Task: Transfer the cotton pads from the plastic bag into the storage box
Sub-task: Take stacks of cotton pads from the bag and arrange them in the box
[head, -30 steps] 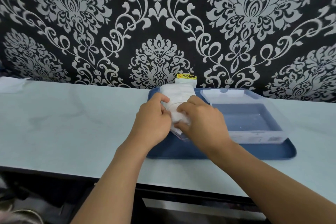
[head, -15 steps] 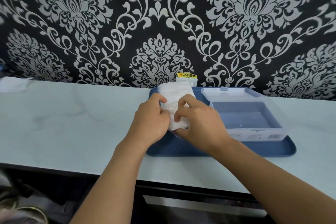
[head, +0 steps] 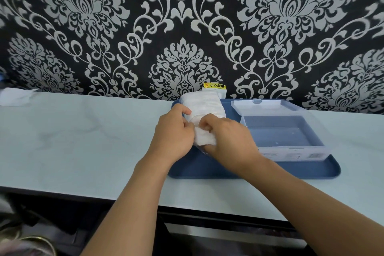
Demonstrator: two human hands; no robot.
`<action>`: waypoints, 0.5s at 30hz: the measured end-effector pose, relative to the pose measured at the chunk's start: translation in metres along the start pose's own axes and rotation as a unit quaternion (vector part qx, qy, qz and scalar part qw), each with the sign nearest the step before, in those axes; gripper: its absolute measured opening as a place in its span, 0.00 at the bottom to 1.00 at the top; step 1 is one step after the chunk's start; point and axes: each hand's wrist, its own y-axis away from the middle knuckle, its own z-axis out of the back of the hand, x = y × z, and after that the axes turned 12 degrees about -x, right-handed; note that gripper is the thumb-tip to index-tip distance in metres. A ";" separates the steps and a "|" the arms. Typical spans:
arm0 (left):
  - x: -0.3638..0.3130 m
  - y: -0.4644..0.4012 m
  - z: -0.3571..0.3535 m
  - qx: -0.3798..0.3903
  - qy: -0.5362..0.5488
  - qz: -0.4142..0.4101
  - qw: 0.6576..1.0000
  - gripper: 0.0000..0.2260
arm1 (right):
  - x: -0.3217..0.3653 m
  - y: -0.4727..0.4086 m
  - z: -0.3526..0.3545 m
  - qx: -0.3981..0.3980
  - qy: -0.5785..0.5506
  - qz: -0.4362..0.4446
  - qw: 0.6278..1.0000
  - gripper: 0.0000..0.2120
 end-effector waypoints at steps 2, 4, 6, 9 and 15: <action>0.001 -0.002 -0.002 -0.012 -0.009 0.001 1.000 0.11 | -0.001 -0.001 0.002 0.020 -0.012 -0.004 1.000 0.15; 0.000 -0.004 -0.002 -0.024 -0.017 0.010 1.000 0.12 | -0.002 0.000 0.008 0.044 -0.072 -0.009 0.996 0.11; -0.003 -0.005 0.000 -0.034 -0.030 0.016 0.999 0.11 | -0.003 0.000 0.023 0.031 -0.208 -0.050 0.976 0.09; -0.017 0.000 0.007 -0.128 0.002 -0.002 0.992 0.08 | -0.014 0.002 0.054 0.026 -0.485 -0.177 0.856 0.10; -0.079 0.042 0.002 -0.054 0.440 0.058 0.894 0.11 | -0.033 0.011 0.073 0.042 -0.629 -0.242 0.738 0.14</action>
